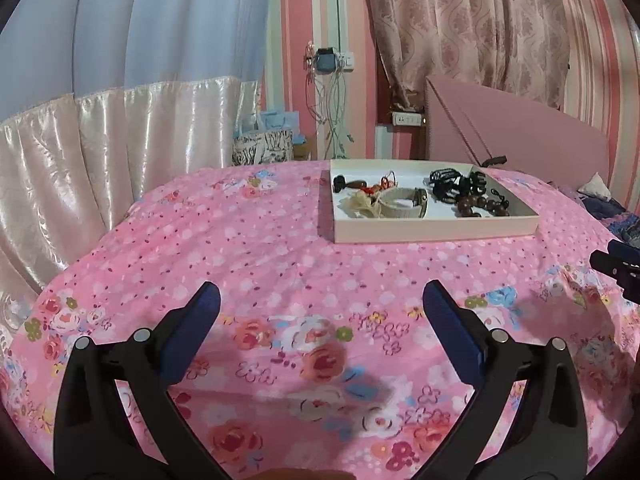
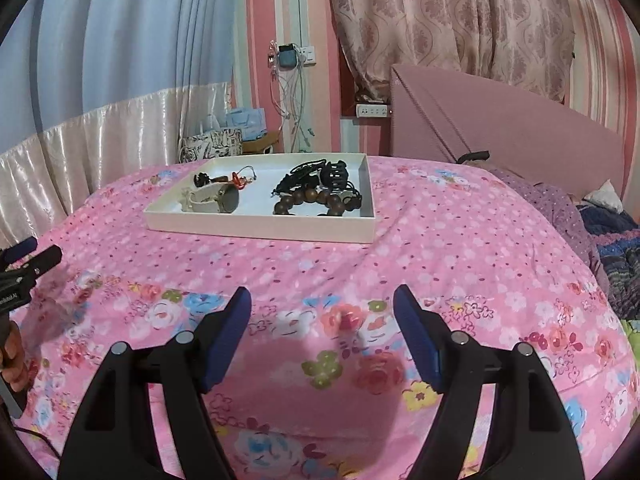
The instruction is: Organize jewelry
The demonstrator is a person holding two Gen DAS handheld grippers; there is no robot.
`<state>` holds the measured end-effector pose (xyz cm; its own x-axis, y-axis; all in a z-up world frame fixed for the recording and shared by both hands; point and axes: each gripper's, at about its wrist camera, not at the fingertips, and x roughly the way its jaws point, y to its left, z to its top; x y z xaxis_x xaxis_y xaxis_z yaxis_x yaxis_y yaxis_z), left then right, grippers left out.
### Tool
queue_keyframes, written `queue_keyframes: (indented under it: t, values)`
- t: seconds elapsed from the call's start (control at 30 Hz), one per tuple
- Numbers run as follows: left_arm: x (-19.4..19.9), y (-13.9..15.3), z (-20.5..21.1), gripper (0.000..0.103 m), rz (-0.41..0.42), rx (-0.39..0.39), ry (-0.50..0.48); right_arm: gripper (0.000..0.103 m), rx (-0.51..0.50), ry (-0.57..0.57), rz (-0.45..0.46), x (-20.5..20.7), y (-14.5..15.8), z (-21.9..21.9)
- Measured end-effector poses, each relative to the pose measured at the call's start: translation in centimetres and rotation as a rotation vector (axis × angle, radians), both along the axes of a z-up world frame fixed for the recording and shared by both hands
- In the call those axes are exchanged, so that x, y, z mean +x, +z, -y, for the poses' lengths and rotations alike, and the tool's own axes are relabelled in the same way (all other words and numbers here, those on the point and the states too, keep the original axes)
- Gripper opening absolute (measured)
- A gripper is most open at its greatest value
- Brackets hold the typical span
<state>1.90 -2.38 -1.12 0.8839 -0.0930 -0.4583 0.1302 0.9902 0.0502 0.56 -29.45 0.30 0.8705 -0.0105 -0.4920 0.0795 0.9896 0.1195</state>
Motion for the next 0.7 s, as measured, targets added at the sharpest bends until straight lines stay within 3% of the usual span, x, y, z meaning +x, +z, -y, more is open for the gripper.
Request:
queue_keyframes:
  t: [0.17,0.7]
  values:
    - [0.7,0.7,0.8,0.100,0.081,0.027,0.012,0.074,-0.030,-0.024,0.026,0.7,0.2,0.2]
    - [1.7,0.0,0.5,0.100,0.051,0.025,0.065,0.079,-0.060,-0.051,0.051,0.2,0.2,-0.1]
